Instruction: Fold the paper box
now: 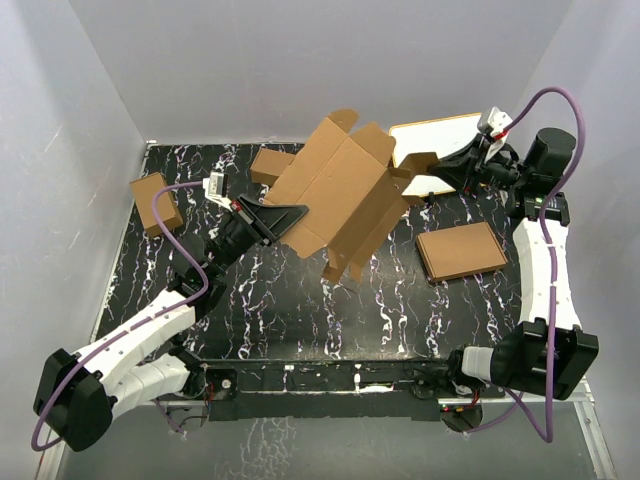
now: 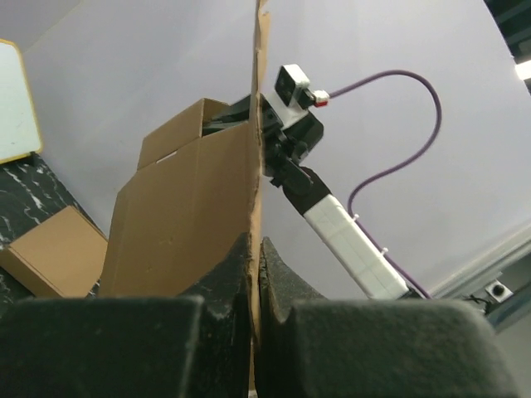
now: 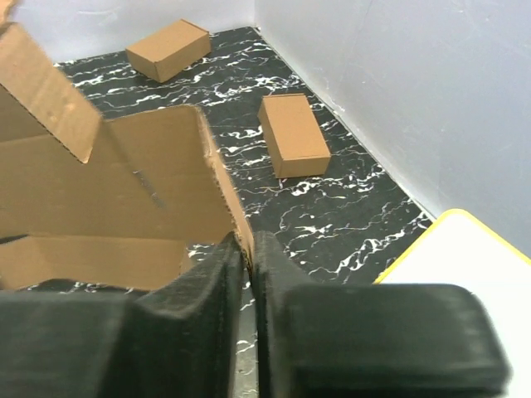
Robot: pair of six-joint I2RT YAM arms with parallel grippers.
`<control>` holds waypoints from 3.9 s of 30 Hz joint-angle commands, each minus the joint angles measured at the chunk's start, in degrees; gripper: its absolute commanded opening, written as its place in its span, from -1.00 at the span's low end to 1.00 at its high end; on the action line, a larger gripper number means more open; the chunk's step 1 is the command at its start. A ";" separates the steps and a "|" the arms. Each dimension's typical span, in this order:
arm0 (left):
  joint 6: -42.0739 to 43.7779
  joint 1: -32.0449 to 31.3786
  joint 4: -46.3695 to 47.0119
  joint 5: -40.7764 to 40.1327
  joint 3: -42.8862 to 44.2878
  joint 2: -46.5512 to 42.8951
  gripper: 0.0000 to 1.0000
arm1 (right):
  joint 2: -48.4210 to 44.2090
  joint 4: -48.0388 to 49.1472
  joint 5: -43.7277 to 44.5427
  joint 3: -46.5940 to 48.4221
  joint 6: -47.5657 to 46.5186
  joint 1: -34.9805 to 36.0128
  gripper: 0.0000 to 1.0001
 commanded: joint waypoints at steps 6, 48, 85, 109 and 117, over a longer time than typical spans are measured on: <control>21.72 0.98 -24.34 -2.28 9.55 -2.31 -1.00 | -2.12 -3.24 10.86 0.27 -6.62 4.05 -0.85; 88.23 1.26 -38.64 7.02 -3.61 3.29 -1.00 | 1.08 20.59 16.62 -41.19 -12.76 20.63 -0.62; 88.13 0.90 -39.97 10.64 -2.96 2.37 -1.00 | 26.95 -24.85 26.25 -4.60 -10.90 14.21 0.62; 92.24 0.92 -43.58 8.93 3.63 2.70 -1.00 | 28.23 -25.95 17.62 3.34 -16.52 17.96 -0.85; 100.38 0.99 -51.00 5.51 13.02 6.38 -1.00 | 12.97 21.16 19.33 -18.76 -4.26 20.95 -0.85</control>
